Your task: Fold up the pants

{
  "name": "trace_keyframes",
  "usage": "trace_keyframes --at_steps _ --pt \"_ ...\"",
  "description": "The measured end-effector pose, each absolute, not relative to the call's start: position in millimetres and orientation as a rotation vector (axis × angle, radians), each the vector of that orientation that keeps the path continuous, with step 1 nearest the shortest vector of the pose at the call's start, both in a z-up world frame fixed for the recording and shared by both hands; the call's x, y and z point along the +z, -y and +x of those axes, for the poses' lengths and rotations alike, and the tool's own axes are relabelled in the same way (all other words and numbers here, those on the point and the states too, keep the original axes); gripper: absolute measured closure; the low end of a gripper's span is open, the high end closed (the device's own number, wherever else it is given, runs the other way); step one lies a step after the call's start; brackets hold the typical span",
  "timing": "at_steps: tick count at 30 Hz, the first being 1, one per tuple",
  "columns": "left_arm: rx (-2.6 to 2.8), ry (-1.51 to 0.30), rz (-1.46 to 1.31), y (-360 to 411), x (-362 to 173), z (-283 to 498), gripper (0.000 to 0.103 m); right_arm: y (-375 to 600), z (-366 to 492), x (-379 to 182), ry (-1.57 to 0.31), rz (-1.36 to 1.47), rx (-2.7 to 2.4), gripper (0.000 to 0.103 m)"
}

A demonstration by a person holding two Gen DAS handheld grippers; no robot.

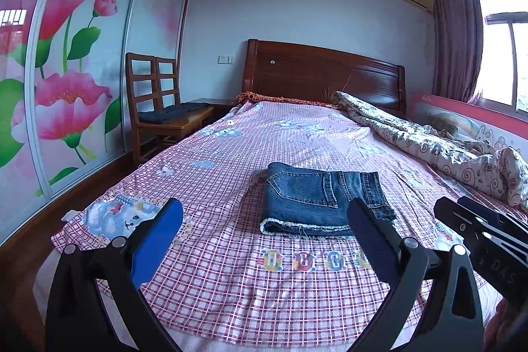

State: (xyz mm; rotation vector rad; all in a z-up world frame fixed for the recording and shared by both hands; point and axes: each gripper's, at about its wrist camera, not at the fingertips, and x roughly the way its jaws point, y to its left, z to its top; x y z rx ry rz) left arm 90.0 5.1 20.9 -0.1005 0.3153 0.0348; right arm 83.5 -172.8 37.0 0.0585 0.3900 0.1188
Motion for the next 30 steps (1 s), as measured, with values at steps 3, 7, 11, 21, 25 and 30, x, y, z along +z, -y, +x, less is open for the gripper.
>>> trace_keyframes --at_steps 3,7,11,21,25,30 --pt "0.033 -0.318 -0.104 -4.6 20.7 89.6 0.004 173.2 83.3 36.8 -0.391 0.060 0.120 0.059" --pt "0.033 -0.325 -0.104 -4.5 19.6 90.4 0.004 173.8 84.0 36.6 -0.392 0.063 0.120 0.059" --pt "0.031 -0.326 -0.108 -5.4 19.8 90.6 0.004 174.2 83.9 36.8 -0.394 0.064 0.119 0.059" --pt "0.033 -0.331 -0.103 -4.5 19.8 91.6 0.003 172.5 83.0 36.2 -0.397 0.066 0.119 0.059" --pt "0.032 -0.333 -0.105 -4.8 19.9 92.3 0.003 172.4 82.8 35.7 -0.399 0.066 0.120 0.059" --pt "0.030 -0.335 -0.105 -4.7 18.5 92.5 0.003 172.7 82.7 34.8 -0.401 0.066 0.120 0.059"
